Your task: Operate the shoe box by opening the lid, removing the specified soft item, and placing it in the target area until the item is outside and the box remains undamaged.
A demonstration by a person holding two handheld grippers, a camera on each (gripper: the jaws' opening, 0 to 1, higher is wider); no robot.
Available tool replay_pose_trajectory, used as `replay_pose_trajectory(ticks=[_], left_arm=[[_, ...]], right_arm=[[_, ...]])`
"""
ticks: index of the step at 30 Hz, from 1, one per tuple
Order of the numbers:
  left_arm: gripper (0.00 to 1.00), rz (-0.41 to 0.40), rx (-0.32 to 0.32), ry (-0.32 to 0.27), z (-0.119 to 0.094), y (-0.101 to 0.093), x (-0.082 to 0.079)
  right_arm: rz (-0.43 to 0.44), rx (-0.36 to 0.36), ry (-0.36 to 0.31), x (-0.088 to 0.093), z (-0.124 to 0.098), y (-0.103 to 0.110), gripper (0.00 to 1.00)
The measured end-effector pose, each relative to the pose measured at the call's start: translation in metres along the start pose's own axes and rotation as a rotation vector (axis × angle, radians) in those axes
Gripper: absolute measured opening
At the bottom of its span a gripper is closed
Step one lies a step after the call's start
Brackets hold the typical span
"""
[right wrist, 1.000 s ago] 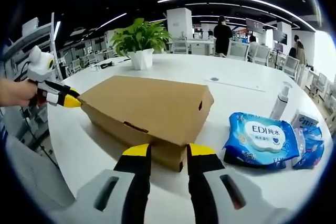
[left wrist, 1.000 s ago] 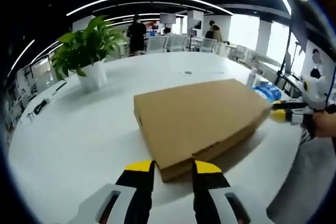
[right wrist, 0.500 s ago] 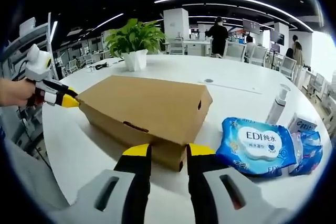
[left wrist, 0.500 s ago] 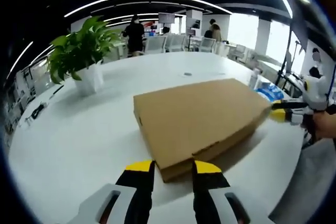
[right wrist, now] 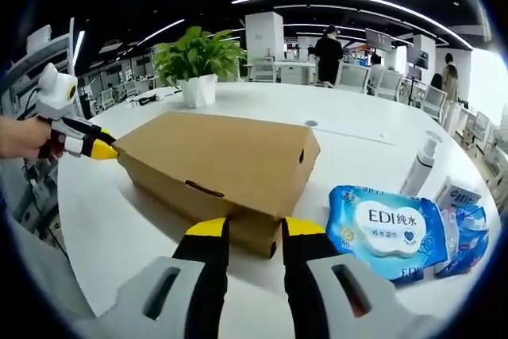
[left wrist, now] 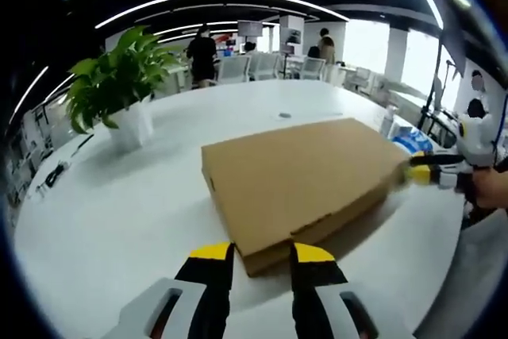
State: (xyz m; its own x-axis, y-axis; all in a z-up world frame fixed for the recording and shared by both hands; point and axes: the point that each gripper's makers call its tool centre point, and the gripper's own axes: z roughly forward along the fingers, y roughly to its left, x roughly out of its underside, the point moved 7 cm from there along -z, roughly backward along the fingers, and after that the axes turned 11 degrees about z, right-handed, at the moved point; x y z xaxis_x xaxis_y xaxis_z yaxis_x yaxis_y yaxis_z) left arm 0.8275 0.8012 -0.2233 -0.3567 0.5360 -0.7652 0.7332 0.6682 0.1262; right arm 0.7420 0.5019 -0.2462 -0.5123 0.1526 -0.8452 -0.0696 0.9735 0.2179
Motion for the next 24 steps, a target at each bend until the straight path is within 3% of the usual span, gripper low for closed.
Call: replay_pose_trajectory(ticks=[19,24], left_arm=[[0.29,0.004,-0.003,0.0,0.0071,0.0076,-0.0067],[0.3,-0.005,-0.005,0.002,0.0005,0.0034,-0.0046]], right_arm=[[0.005,0.017,0.003,-0.007,0.0069,-0.0044,0.23],[0.053,0.033,0.003,-0.0044,-0.0008,-0.0054,0.31]])
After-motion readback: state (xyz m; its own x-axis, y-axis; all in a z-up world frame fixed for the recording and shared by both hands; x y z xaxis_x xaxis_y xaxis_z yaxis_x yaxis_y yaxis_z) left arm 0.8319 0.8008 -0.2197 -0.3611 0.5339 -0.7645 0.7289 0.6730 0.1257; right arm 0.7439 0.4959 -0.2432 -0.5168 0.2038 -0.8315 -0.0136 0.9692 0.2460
